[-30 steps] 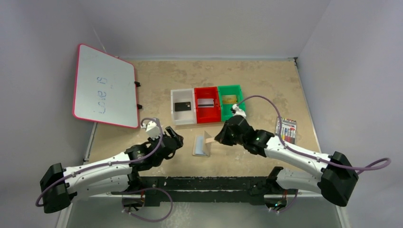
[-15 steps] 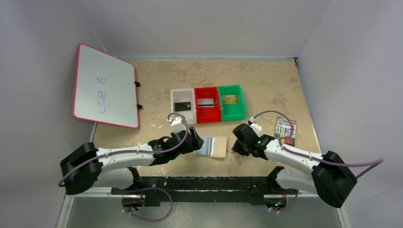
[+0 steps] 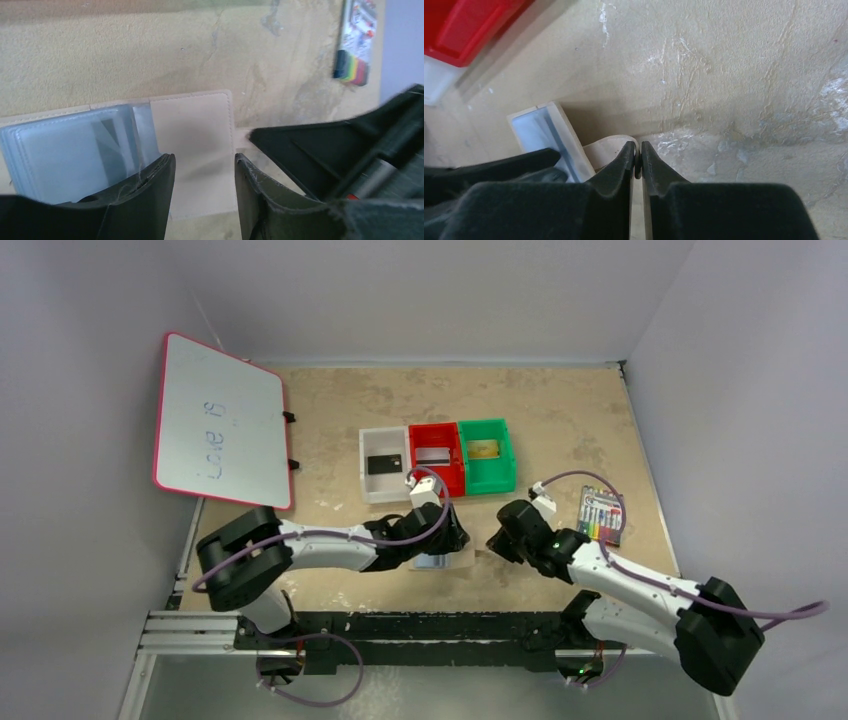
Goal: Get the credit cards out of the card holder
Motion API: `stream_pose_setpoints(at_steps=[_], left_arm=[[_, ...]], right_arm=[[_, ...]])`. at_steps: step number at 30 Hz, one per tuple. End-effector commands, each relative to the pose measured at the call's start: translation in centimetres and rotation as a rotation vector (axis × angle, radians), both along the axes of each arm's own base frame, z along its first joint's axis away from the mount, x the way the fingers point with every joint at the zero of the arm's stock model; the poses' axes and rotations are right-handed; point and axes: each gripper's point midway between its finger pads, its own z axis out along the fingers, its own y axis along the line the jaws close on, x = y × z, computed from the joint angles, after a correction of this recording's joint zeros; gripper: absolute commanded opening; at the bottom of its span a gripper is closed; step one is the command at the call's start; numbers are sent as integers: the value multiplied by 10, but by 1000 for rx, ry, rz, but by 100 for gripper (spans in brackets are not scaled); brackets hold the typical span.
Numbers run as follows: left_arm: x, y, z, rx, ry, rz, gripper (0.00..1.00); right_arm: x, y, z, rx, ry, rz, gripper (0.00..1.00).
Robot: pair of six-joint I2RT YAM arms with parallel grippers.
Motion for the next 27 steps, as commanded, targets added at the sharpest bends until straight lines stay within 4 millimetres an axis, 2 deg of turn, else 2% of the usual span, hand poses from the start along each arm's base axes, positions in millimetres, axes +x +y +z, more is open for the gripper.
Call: stream_pose_setpoints(at_steps=[1,3,4,8,11,13,17,20,23,27], left_arm=[[6,-18,-16,24,40,15,42],[5,-19,-30,47,61,27,38],[5,-19,-36,51,69,36,36],[6,-16,-40,49,74,60,35],[6,-14,-39,56,67,65,34],[5,-13,-38,57,67,65,33],[4,-15,-31,42,60,59,32],[5,-15,-22,28,45,64,32],[5,-12,-17,32,34,67,31],[4,-7,-20,45,41,74,28]], right_arm=[[7,5,13,88,-81,-20,16],[6,5,19,104,-96,-16,22],[5,3,22,106,-93,-24,29],[3,-6,39,103,-104,-62,56],[7,-6,58,141,-186,-46,62],[10,-1,70,187,-248,-21,63],[7,22,88,300,-343,114,56],[0,35,91,375,-330,165,36],[-3,47,82,414,-304,204,18],[-2,54,59,369,-227,221,5]])
